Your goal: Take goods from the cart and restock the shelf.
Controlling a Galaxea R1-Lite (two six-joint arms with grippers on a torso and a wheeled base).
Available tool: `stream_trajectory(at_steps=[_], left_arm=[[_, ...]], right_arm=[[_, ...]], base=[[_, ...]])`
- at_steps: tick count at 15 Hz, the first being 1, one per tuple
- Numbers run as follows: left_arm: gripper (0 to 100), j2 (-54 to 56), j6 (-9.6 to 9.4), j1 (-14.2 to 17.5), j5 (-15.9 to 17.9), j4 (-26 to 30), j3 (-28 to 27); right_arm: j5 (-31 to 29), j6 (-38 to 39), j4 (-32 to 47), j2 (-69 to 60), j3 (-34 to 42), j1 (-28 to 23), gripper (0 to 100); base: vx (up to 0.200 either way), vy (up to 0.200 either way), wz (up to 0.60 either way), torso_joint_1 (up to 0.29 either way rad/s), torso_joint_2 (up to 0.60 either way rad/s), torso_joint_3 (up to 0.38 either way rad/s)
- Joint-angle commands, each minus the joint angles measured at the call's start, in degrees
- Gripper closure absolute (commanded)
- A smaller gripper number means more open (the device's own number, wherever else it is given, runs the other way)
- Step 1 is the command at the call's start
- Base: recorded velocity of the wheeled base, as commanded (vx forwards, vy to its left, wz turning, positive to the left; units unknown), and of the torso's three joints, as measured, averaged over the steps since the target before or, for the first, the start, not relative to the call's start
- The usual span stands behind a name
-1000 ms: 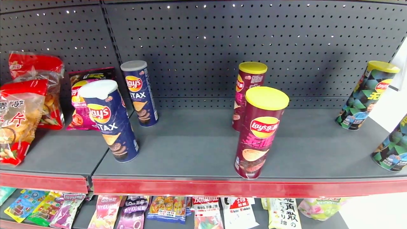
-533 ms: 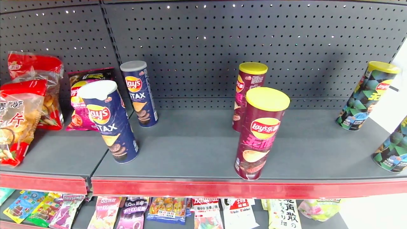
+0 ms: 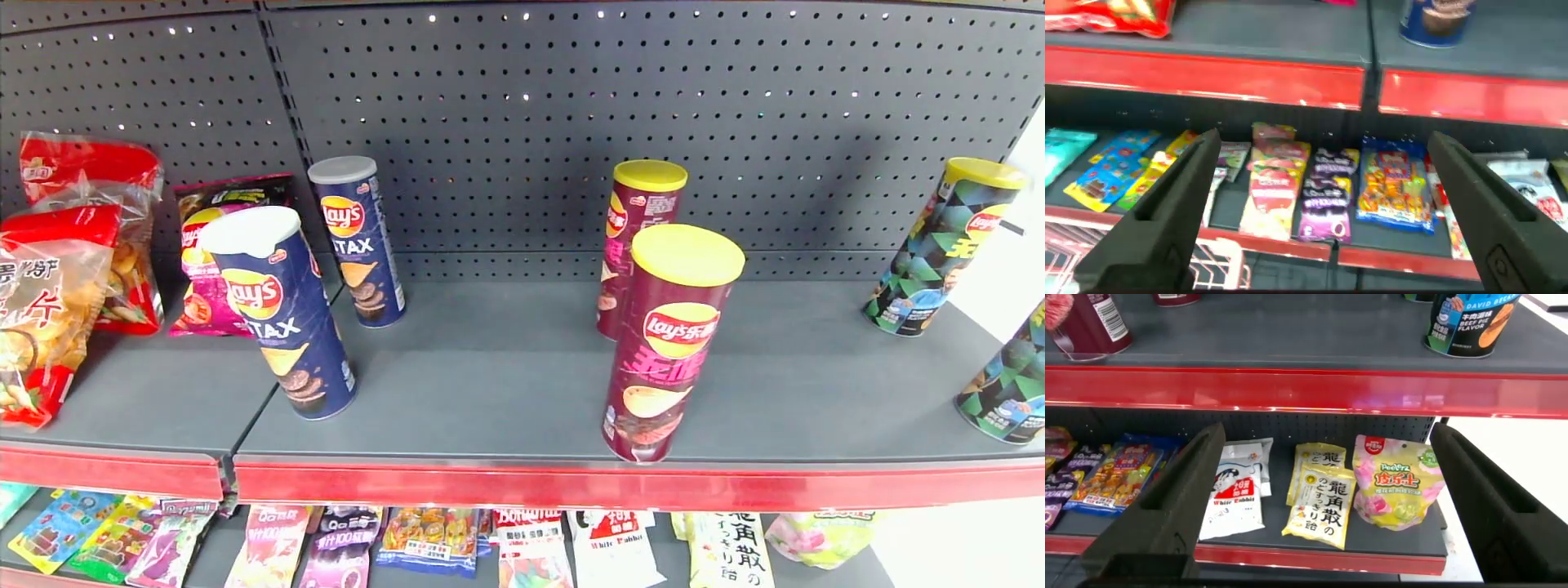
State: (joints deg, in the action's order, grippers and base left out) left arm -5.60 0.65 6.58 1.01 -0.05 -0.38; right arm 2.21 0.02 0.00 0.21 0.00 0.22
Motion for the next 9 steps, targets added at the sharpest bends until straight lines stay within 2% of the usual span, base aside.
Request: stream_trajectory(at_steps=[1,3,5,6,8,9], left_arm=[[0,0.32,-0.03,-0.17,0.04,-0.04,0.38],[0,0.32,-0.03,-0.17,0.04,-0.04,0.38],[0,0.32,-0.03,-0.17,0.04,-0.04,0.38],[0,0.32,-0.03,-0.17,0.04,-0.04,0.38],[0,0.32,-0.03,-0.17,0.04,-0.04,0.38],[0,0.32,-0.03,-0.17,0.04,-0.04,0.38]], right_arm=[[0.08,0.33,-0.09,-0.03,0.0,0.04,0],[0.52,0.85,-0.97,-0.12,-0.53,0.04,0],[2.36,6.66,-2.11,11.39,-15.38,2.07,0],[2.89,6.92,-2.02,13.59,-17.84,2.42,0],[6.85,-1.17,-2.02,22.47,-21.62,3.82,0],[6.76,-2.84,-2.46,25.46,-22.24,3.74,0]], base=[[0.0,0.0,0.0,0.0,0.0,0.0],[0.0,0.0,0.0,0.0,0.0,0.0],[0.0,0.0,0.0,0.0,0.0,0.0],[0.0,0.0,0.0,0.0,0.0,0.0],[0.0,0.0,0.0,0.0,0.0,0.0],[0.0,0.0,0.0,0.0,0.0,0.0]])
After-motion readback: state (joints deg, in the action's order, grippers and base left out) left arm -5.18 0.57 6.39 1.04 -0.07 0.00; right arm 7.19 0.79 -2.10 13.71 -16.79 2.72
